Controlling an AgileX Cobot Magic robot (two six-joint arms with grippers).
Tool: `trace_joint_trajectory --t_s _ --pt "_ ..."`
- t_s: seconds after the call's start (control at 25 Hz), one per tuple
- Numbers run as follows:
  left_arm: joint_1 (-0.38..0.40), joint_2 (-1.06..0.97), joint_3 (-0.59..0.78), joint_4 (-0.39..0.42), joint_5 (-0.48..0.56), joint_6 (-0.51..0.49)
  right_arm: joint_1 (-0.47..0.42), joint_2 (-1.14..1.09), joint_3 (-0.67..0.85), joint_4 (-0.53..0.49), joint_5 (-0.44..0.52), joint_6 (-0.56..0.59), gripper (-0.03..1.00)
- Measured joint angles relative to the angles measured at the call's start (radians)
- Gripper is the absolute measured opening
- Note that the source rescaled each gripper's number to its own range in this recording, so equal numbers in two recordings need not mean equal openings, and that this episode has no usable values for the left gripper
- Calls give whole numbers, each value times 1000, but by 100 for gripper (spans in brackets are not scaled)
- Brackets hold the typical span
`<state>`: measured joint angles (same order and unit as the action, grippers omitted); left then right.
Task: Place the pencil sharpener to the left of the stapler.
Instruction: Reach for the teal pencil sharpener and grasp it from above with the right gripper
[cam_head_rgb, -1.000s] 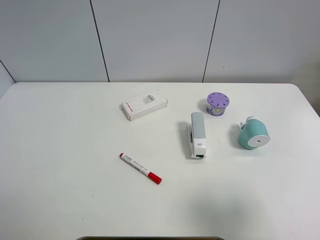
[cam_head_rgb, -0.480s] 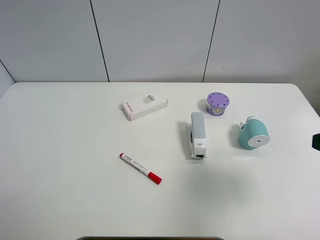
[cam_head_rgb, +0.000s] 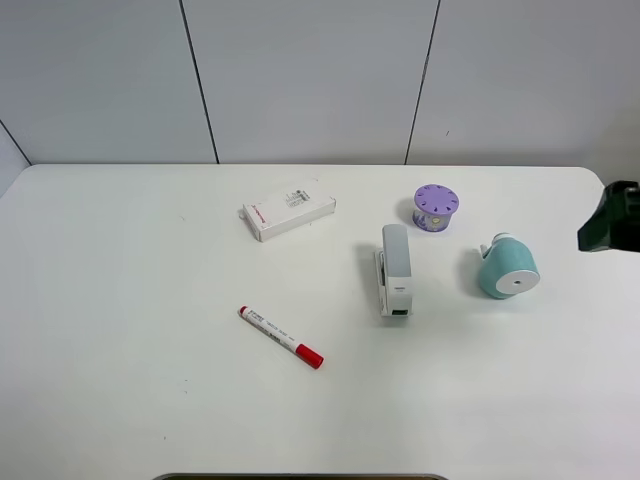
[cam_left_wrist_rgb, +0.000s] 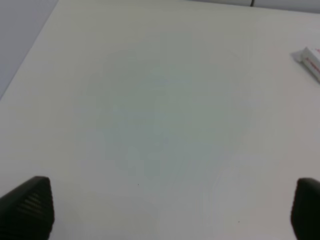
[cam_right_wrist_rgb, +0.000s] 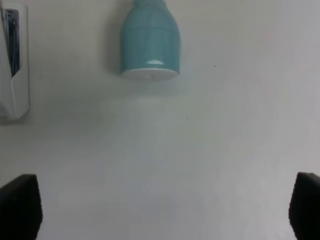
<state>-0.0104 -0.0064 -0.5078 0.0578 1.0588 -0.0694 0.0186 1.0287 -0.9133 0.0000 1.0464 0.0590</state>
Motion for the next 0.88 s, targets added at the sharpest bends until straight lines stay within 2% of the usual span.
trace_joint_trajectory --t_s 0.16,0.4,0.88 --pt "0 0 0 0 0 0 -21 127 -42 0 -27 -1 100" --pt "0 0 0 0 0 0 -40 271 -52 0 -149 -9 100" --pt "0 0 0 0 0 0 -41 554 -55 80 -327 -73 100"
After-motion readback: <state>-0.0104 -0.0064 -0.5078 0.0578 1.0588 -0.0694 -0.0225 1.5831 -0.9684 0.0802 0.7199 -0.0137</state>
